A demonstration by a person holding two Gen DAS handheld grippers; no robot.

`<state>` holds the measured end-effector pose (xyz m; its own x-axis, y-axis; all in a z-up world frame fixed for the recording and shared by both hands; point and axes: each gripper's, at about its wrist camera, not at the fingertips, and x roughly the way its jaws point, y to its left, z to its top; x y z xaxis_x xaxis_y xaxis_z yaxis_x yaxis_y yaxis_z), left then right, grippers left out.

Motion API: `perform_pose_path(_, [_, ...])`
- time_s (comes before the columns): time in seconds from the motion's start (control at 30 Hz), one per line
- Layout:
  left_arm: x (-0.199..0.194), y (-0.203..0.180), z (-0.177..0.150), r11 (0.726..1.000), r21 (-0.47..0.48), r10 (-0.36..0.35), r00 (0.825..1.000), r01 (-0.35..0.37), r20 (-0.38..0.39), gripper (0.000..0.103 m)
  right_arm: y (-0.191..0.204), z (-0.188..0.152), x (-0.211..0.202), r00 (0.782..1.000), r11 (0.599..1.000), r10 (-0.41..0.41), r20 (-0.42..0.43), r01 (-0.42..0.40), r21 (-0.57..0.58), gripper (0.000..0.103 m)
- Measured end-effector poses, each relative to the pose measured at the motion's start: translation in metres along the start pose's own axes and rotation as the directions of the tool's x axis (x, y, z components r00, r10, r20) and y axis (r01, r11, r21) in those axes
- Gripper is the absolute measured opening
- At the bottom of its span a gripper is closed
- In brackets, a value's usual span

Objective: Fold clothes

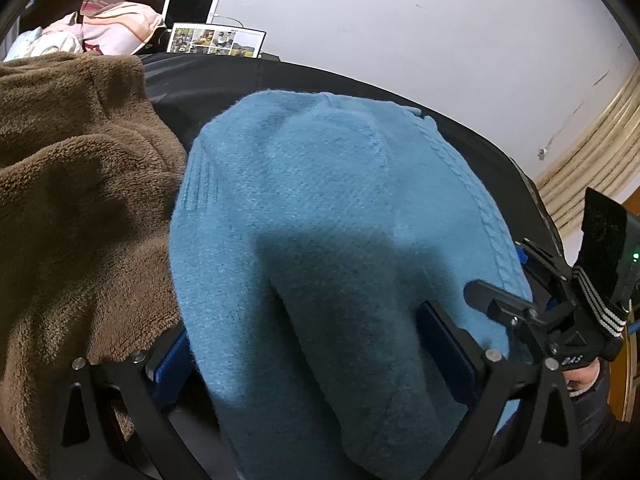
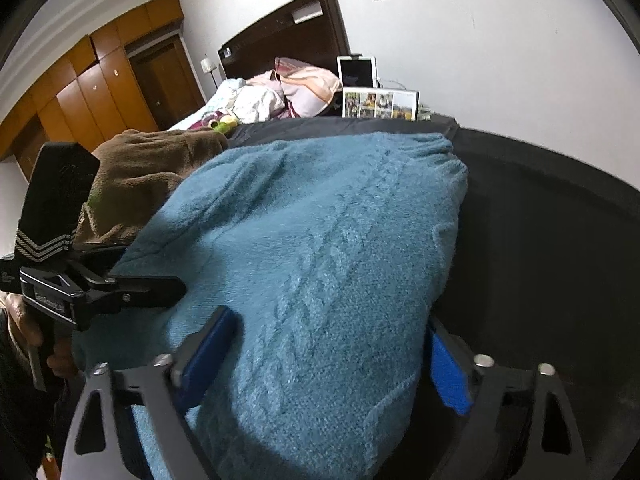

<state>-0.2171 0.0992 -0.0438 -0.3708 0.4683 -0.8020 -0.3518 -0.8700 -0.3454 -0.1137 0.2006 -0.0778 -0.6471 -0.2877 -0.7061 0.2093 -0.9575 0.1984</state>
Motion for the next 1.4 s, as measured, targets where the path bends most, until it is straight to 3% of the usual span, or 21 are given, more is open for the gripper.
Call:
perform_pose_path(0.1, [-0.001, 0.006, -0.001, 1.0, -0.006, -0.009, 1.0, 0.009, -0.004, 0.094, -0.002, -0.001, -0.008, 0.999, 1.0, 0.002, 0.032, -0.002, 0.008, 0.066])
perform_pose_path(0.23, [-0.003, 0.004, -0.001, 1.0, -0.012, -0.014, 1.0, 0.014, -0.006, 0.089, -0.003, -0.003, -0.018, 0.998, 1.0, -0.011, 0.064, 0.01, 0.006, 0.055])
perform_pose_path(0.53, [0.001, -0.014, -0.002, 0.999, -0.004, -0.053, 0.998, 0.053, -0.023, 0.084, 0.019, -0.012, -0.044, 0.974, 0.971, -0.202, 0.101, 0.212, -0.108, 0.05])
perform_pose_path(0.77, [0.016, -0.04, 0.004, 0.997, 0.029, -0.069, 0.997, 0.07, -0.043, 0.083, 0.003, -0.027, -0.068, 0.957, 0.957, -0.267, 0.117, 0.277, -0.084, 0.049])
perform_pose_path(1.2, [0.046, -0.087, 0.028, 0.995, 0.077, -0.053, 0.996, 0.058, -0.066, 0.073, -0.03, -0.046, -0.116, 0.91, 0.92, -0.371, 0.186, 0.388, -0.061, 0.043])
perform_pose_path(1.4, [0.032, -0.126, 0.006, 0.993, 0.103, -0.05, 0.996, 0.058, -0.077, 0.071, -0.058, -0.054, -0.137, 0.886, 0.902, -0.419, 0.197, 0.432, -0.025, 0.041])
